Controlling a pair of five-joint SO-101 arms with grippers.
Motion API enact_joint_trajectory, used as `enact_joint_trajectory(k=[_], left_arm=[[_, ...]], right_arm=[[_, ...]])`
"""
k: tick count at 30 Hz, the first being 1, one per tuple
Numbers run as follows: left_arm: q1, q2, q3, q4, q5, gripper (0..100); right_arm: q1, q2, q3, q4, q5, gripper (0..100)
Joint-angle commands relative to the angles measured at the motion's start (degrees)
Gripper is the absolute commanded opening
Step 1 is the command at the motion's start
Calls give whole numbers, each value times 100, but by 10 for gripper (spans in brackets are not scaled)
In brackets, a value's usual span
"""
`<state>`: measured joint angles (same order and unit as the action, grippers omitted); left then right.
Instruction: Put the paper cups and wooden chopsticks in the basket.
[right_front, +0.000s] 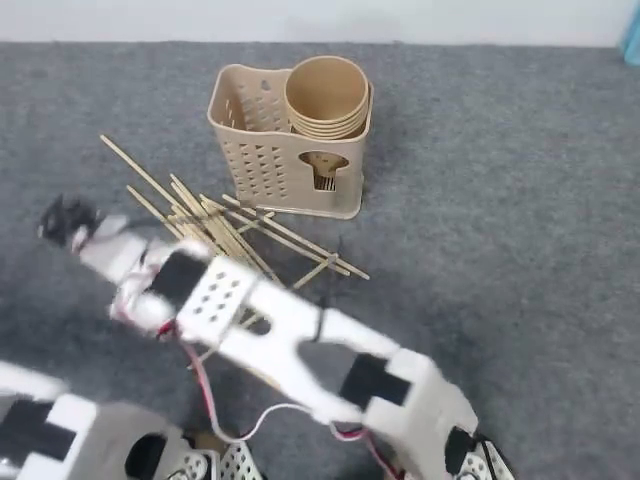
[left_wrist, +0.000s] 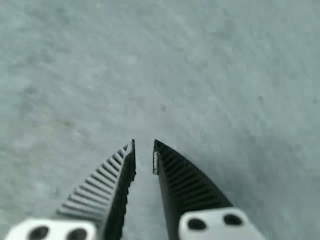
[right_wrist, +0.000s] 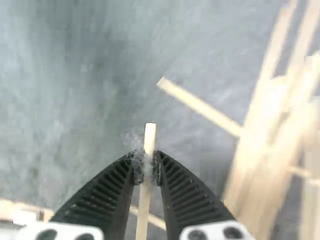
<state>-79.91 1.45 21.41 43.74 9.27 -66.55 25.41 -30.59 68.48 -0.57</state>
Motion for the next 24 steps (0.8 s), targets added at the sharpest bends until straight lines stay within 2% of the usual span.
enact_joint_trajectory(k=[1, 5, 9, 18, 24], left_arm=[[844, -97, -31, 668, -70, 62], [1582, -97, 40, 1081, -79, 56], [2040, -545, 365, 1081, -88, 13], [3086, -3147, 2659, 316, -79, 15], [3640, -3402, 3398, -70, 123, 15]], right_arm=[[409, -1130, -475, 31, 0, 7], [646, -1815, -659, -119, 360, 7], [980, -2334, -668, -1059, 387, 7], [1930, -2343, -651, -2967, 352, 7], [2457, -2035, -668, -4690, 352, 7]])
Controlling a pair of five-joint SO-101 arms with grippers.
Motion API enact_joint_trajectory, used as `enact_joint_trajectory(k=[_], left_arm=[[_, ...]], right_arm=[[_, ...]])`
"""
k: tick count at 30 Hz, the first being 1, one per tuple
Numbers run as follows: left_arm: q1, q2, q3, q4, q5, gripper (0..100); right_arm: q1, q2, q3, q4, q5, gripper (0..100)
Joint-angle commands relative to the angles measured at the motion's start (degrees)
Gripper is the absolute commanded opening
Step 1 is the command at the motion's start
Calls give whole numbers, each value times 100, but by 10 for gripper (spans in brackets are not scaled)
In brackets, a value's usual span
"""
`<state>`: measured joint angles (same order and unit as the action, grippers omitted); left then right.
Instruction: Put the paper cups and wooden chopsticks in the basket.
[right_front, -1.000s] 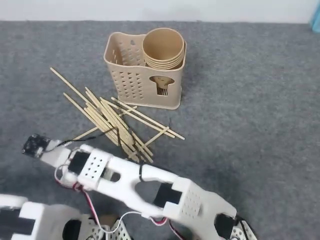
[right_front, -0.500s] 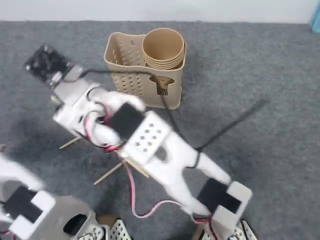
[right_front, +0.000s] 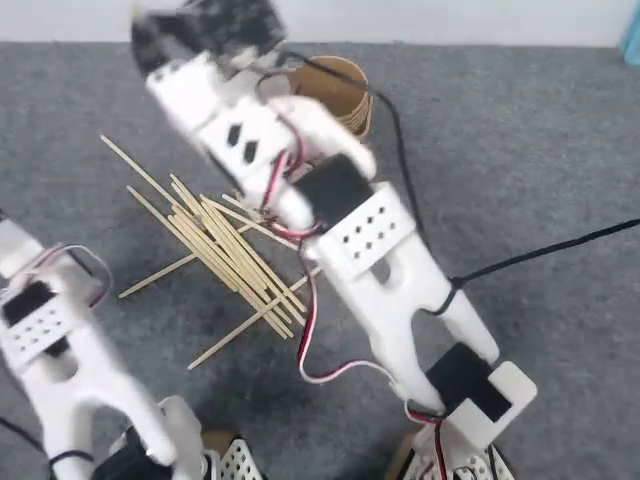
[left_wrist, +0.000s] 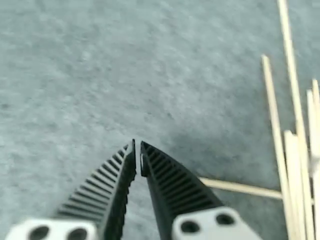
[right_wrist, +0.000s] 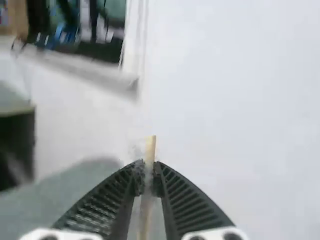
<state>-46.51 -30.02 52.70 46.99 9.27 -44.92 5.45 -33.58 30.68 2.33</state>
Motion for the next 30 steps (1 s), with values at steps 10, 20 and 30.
enact_joint_trajectory(k=[10, 20, 30], left_arm=[[607, 26, 840, -1116, 369, 16], [607, 18, 936, -1371, 369, 16], [607, 18, 954, -1442, 369, 16]], right_arm=[[1024, 1007, -369, -3600, 563, 7], [1121, 1833, -290, -3978, 589, 7], [998, 75, 3218, -5244, 589, 7]])
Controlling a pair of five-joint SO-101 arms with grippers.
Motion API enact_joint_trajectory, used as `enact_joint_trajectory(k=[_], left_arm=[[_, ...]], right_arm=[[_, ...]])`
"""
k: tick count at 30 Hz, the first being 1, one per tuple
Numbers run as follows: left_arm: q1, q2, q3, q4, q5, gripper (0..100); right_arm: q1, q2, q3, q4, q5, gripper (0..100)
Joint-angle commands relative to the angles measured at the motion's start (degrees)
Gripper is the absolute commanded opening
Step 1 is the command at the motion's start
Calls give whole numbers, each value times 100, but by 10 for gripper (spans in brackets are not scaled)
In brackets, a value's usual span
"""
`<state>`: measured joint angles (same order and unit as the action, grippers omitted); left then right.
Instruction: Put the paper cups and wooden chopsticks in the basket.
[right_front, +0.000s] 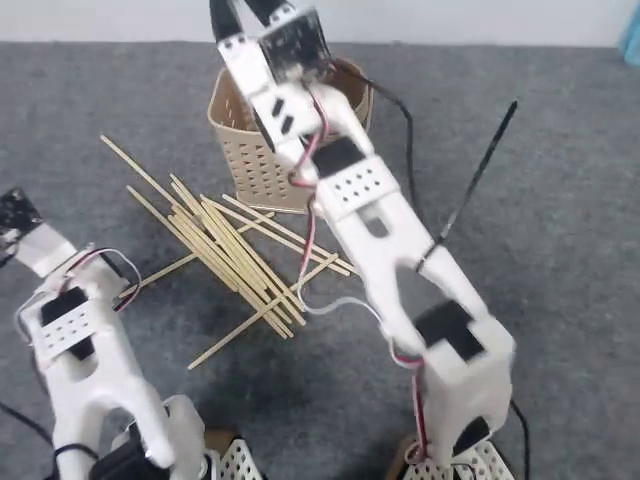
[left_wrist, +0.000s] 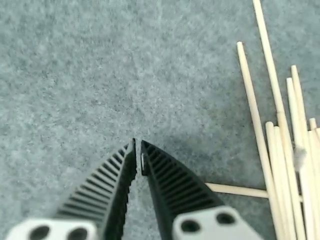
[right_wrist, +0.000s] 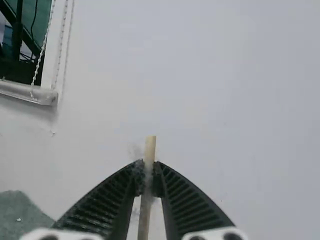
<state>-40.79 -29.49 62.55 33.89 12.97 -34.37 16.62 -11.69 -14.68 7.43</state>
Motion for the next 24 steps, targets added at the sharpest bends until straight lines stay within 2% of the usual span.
enact_joint_trajectory(k=[1, 13, 16, 21, 24], left_arm=[[44, -35, -31, -132, 0, 16], [44, -35, -22, -132, 0, 16], [44, -35, -22, -132, 0, 16], [53, -35, -22, -141, 0, 16], [53, -35, -22, -141, 0, 16]], right_arm=[[-84, -1200, 1380, -857, 79, 7], [31, -1376, 2523, -954, 35, 9], [31, -1376, 2796, -927, -193, 16], [22, -1376, 2734, -242, -484, 135], [22, -1578, 2532, 215, -492, 145]])
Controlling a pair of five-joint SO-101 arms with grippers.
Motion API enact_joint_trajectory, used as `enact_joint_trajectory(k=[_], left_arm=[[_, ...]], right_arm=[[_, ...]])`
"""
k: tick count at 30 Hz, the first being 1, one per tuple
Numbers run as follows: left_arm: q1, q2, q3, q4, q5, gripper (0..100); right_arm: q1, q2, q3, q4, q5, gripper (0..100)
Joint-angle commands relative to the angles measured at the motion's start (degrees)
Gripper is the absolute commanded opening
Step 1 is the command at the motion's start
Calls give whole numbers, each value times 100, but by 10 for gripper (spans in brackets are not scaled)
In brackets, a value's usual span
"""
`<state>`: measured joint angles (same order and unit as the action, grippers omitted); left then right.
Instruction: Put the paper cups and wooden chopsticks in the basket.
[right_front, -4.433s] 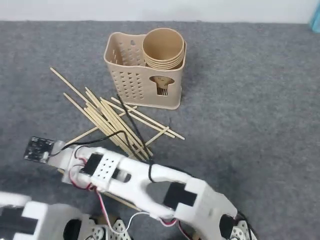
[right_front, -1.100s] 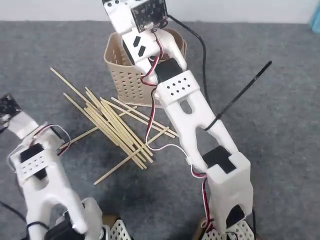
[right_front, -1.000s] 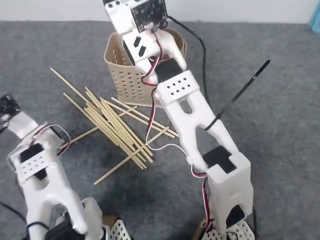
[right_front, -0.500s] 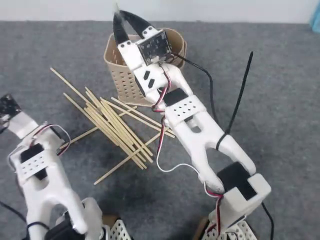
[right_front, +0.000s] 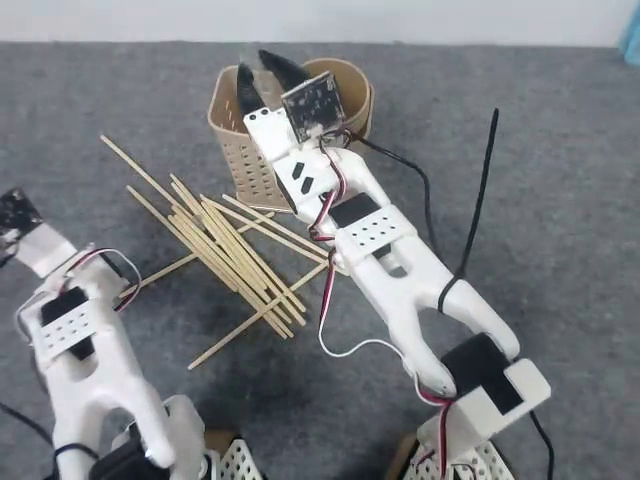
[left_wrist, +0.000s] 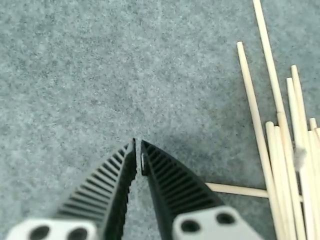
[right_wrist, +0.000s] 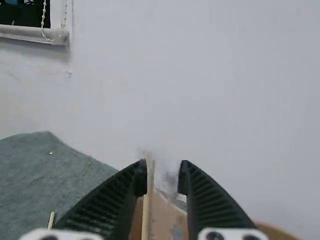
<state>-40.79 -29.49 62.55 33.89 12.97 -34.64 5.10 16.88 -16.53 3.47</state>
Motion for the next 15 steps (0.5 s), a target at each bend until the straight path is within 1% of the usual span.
enact_joint_trajectory(k=[1, 3, 6, 8, 11, 15], left_arm=[[53, -26, -31, -141, 0, 16], [53, 0, -48, -141, 0, 16], [53, 0, -48, -193, 0, 16], [53, 9, -31, -264, 0, 16], [53, 9, -57, -246, 26, 16], [53, 26, -338, -167, 70, 16]], right_arm=[[48, -567, -387, 514, -97, 145], [22, -936, -510, 857, -255, 145], [22, -1684, -818, 1877, -677, 145], [22, -2229, -1064, 2835, -949, 145], [48, -3064, -1284, 4541, -1292, 144], [48, -3996, -1275, 6413, -1442, 143]])
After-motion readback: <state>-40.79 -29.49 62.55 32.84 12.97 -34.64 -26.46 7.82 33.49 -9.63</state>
